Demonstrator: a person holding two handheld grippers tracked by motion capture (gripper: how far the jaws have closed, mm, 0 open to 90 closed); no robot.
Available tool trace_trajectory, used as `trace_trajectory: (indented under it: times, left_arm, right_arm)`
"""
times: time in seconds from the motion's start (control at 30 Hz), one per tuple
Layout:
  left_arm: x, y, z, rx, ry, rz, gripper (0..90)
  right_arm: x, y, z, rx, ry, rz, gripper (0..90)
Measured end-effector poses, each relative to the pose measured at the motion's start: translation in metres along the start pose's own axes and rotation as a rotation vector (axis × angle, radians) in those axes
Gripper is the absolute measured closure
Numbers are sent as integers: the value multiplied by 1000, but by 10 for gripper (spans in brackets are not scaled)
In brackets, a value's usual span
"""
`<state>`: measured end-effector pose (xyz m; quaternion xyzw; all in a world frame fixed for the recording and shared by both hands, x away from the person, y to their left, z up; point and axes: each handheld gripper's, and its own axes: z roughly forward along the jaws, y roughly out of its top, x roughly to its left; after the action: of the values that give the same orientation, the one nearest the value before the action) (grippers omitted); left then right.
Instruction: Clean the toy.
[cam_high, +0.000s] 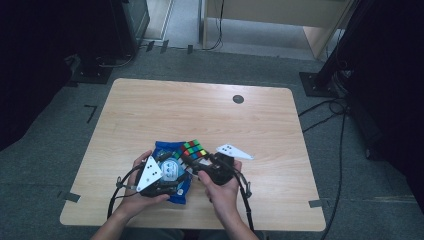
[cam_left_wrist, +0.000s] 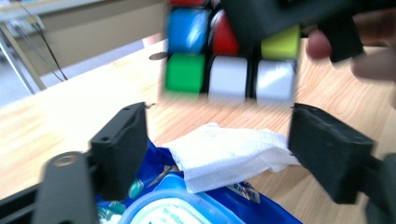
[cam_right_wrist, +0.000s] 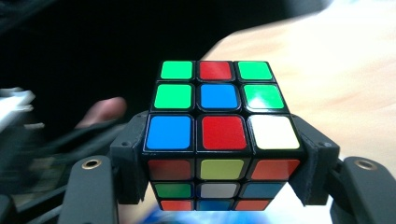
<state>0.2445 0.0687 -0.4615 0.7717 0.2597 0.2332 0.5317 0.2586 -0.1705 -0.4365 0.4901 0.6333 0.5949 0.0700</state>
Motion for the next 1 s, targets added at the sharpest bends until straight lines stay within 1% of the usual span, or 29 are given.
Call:
trace_trajectory:
  times: [0.03, 0.07, 0.1, 0.13, 0.17, 0.2, 0.27, 0.3, 0.33, 0.37, 0.4, 0.43, 0.47, 0.5, 0.53, 0.6, 0.67, 0.77, 0.87, 0.9, 0.93, 0.97, 1.0]
  left_arm:
    - [2, 0, -1, 0, 4, -11, 180]
    - [6, 0, -2, -3, 9, -25, 177]
    - [9, 0, -4, -4, 19, -36, 174]
    - [13, 0, -5, -4, 27, -49, 173]
    - [18, -1, -7, -8, 38, -64, 173]
    - [21, -1, -9, -8, 55, -76, 170]
    - [27, -3, -11, -13, 84, -106, 168]
    - [30, -5, -11, -11, 104, -117, 168]
    - [33, -7, -11, -1, 127, -125, 168]
    - [36, -9, -11, 10, 140, -140, 169]
    - [39, -11, -11, 18, 154, -158, 169]
    - [42, -13, -12, 22, 163, -170, 169]
    - [45, -14, -13, 23, 168, -180, 169]
    - [47, -14, -14, 24, 173, -186, 169]
    - [49, -15, -15, 24, 182, -185, 169]
    - [53, -16, -18, 27, 193, -192, 170]
    - [56, -16, -20, 29, 208, -202, 170]
    - [61, -17, -23, 28, 219, -221, 174]
    - [63, -16, -25, 30, 224, -232, 177]
    - [63, -16, -25, 31, 226, -234, 177]
    - [64, -16, -26, 33, 226, -236, 177]
    - [64, -16, -26, 32, 227, -242, 177]
    - [64, -15, -26, 34, 226, -248, 177]
  right_arm:
    - [-8, 3, -4, -23, -73, -59, 342]
    - [-13, 3, -5, -27, -110, -85, 342]
    - [-21, 4, -6, -25, -158, -122, 342]
    - [-30, 3, -7, -19, -204, -147, 342]
    - [-38, 1, -7, -14, -253, -173, 342]
    - [-49, -3, -7, -12, -318, -198, 342]
    - [-67, -9, -7, 9, -369, -169, 342]
    - [-73, -11, -7, 22, -387, -167, 342]
    - [-78, -13, -6, 33, -420, -180, 342]
    - [-83, -15, -5, 46, -456, -194, 342]
    - [-88, -16, -5, 59, -475, -192, 342]
    - [-94, -16, -5, 69, -490, -185, 342]
    - [-97, -16, -5, 67, -509, -185, 342]
    - [-100, -17, -4, 68, -531, -201, 342]
    - [-102, -17, -4, 73, -544, -205, 342]
    - [-106, -19, -4, 78, -551, -206, 342]
    - [-108, -21, -3, 88, -572, -222, 342]
    - [-111, -24, -2, 95, -569, -209, 342]
    - [-109, -26, -1, 103, -580, -247, 341]
    - [-108, -27, 0, 102, -584, -247, 340]
    - [-108, -27, 0, 103, -587, -257, 339]
    - [-107, -28, 0, 109, -585, -257, 335]
    - [-108, -28, 0, 114, -574, -249, 312]
